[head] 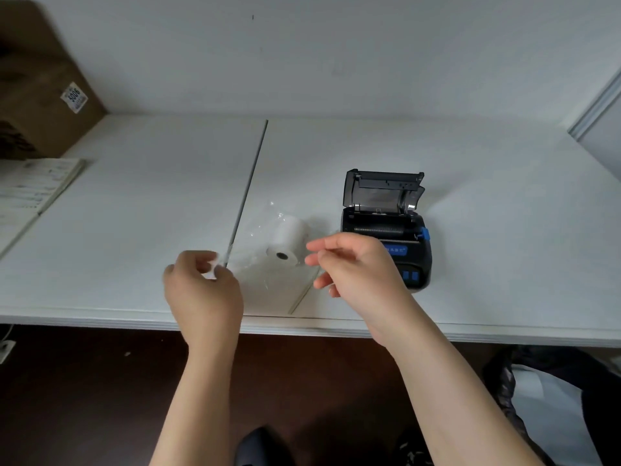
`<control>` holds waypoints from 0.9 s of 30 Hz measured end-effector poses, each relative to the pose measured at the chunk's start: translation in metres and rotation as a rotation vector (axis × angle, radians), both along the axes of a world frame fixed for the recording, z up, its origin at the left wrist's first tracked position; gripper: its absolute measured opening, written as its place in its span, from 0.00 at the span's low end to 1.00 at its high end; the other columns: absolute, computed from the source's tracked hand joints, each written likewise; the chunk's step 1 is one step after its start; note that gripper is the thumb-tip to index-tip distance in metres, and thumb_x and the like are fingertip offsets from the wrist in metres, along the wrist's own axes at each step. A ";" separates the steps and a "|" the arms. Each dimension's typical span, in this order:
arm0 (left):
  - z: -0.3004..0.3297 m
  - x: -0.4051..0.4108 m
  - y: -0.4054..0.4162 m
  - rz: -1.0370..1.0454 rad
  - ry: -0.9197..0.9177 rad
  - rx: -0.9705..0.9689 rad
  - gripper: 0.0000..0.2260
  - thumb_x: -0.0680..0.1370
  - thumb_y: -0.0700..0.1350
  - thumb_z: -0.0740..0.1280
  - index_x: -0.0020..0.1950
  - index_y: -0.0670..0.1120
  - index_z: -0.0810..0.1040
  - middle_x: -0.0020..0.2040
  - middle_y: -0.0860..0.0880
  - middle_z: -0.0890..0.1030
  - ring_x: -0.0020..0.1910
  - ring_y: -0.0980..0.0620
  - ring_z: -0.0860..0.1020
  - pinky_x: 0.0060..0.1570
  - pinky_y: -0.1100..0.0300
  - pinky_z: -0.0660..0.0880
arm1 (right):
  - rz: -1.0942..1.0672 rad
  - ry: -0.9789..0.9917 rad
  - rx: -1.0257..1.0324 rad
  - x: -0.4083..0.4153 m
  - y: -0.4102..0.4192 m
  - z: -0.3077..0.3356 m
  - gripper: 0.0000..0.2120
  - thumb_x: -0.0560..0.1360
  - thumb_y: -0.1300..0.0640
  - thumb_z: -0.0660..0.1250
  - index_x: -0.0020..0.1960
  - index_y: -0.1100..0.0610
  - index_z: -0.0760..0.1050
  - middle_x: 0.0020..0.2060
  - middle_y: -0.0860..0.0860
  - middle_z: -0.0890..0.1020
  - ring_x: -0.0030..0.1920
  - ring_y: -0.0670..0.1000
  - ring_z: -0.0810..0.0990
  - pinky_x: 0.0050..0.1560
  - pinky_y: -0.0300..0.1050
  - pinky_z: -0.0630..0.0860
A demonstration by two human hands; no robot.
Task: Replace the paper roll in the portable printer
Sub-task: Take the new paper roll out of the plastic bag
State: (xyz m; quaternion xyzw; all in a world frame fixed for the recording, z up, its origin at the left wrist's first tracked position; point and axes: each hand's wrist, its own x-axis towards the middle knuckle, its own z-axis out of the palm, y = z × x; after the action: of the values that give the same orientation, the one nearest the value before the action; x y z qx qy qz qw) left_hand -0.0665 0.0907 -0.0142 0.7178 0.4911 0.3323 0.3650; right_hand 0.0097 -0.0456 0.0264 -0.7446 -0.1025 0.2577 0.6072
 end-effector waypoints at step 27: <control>0.021 0.016 -0.031 -0.539 -0.002 -0.117 0.07 0.72 0.38 0.67 0.33 0.45 0.77 0.30 0.43 0.79 0.27 0.51 0.74 0.26 0.69 0.68 | -0.143 0.005 0.165 0.019 -0.017 0.001 0.10 0.78 0.66 0.60 0.48 0.57 0.80 0.39 0.53 0.83 0.27 0.44 0.79 0.30 0.33 0.74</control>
State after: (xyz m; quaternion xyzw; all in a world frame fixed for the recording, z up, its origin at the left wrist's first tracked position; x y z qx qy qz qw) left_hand -0.0508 0.0598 0.0070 0.7999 0.3004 0.1952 0.4815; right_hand 0.0291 -0.0625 0.0271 -0.6969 -0.0684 0.2061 0.6835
